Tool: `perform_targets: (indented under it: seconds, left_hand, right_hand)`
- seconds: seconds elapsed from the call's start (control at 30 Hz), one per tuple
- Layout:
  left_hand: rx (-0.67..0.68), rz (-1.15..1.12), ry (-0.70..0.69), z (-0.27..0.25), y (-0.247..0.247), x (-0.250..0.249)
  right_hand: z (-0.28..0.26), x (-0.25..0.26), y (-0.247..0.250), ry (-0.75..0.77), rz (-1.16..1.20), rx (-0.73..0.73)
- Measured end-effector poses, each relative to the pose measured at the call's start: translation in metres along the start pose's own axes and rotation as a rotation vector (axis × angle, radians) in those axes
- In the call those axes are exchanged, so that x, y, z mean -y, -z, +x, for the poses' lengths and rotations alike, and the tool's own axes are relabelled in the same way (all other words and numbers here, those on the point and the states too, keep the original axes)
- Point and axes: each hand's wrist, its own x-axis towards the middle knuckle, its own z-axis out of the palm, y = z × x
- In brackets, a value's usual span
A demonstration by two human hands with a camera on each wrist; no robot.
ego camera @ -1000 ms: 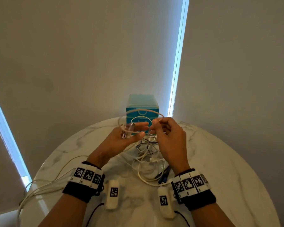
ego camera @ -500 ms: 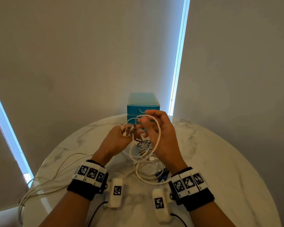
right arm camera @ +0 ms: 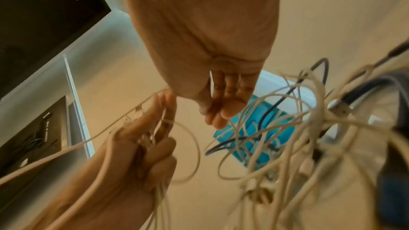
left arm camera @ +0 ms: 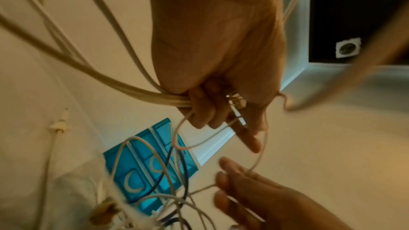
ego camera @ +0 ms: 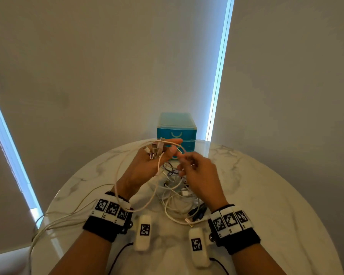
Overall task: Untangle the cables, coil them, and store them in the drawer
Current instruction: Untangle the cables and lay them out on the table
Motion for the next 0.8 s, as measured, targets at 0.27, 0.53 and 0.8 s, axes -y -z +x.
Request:
perform_targets:
  seconds: [0.27,0.53,0.8]
  left_hand:
    - [0.223,0.319,0.41,0.004,0.01,0.036]
    - [0.13,0.268,0.17,0.006,0.001,0.03]
    - [-0.233,0.061,0.115,0.003,0.01,0.015]
  right_hand:
    - [0.012,0.003,0.042,0.03,0.332,-0.422]
    - [0.005,0.026,0.017,0.224,0.505,0.054]
    - [0.005,0.011,0.023,0.134,0.564,0.305]
